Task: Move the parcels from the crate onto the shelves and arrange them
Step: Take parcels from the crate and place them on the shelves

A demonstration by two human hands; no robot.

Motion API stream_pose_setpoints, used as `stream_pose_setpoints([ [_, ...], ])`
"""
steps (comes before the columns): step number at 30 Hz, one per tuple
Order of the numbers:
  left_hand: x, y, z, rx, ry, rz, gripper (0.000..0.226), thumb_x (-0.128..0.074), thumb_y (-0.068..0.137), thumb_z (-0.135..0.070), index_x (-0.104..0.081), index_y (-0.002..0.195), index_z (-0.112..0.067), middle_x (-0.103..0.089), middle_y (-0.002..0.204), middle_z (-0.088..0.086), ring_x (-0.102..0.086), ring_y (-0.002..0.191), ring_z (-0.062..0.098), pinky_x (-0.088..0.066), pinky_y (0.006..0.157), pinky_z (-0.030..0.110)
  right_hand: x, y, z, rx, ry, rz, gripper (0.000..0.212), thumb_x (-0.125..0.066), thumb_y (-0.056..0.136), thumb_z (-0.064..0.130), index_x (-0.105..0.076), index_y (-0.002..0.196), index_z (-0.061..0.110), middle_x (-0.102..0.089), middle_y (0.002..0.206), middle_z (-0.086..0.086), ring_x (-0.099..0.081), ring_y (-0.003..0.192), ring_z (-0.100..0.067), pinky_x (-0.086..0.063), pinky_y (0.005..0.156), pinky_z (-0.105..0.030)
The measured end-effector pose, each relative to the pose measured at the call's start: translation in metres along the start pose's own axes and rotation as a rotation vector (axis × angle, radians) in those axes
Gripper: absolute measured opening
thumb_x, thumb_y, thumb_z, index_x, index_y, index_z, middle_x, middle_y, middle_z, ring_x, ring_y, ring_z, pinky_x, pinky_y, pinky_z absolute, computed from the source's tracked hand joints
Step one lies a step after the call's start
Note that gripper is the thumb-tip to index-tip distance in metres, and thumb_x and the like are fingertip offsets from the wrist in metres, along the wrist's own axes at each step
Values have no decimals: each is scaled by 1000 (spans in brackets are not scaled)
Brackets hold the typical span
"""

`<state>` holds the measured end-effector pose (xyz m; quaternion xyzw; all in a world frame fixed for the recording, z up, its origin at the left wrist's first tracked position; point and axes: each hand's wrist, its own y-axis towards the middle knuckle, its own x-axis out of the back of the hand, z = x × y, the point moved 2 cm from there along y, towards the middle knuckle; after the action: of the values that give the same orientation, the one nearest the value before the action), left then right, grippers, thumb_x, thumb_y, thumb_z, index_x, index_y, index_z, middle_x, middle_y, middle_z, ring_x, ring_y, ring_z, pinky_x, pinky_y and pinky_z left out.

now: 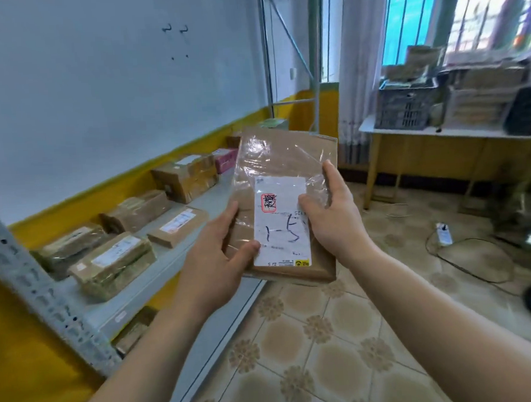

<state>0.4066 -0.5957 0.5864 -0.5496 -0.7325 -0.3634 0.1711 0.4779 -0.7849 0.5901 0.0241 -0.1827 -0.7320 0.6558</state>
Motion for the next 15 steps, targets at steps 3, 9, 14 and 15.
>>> stream_pose_setpoints([
  [3, -34, 31, -16, -35, -2, 14, 70, -65, 89, -34, -30, 150, -36, -42, 149, -4, -41, 123, 9, -28, 96, 21, 28, 34, -19, -48, -20, -19, 75, -63, 93, 32, -22, 155, 37, -35, 154, 6, -40, 138, -16, -37, 114, -45],
  [9, -84, 98, -22, -41, -56, 63, 70, -66, 87, -33, -32, 148, -40, -46, 143, -9, -40, 111, 0, -32, 91, 21, 54, 105, -49, -85, -43, -20, 76, -63, 92, 34, -21, 155, 38, -37, 152, 4, -48, 131, -21, -46, 106, -47],
  [14, -124, 174, -5, -47, -133, 89, 66, -67, 88, -30, -34, 143, -46, -41, 128, -19, -38, 112, -2, -30, 92, 17, 48, 182, -83, -101, -91, -40, 77, -62, 91, 36, -20, 155, 40, -34, 154, 4, -45, 134, -22, -44, 108, -49],
  [15, -133, 192, -1, -61, -145, 102, 64, -67, 88, -30, -34, 137, -54, -40, 125, -20, -39, 112, -2, -31, 89, 14, 45, 200, -90, -110, -100, -46, 77, -62, 91, 36, -19, 155, 40, -34, 154, 4, -45, 134, -22, -44, 107, -49],
])
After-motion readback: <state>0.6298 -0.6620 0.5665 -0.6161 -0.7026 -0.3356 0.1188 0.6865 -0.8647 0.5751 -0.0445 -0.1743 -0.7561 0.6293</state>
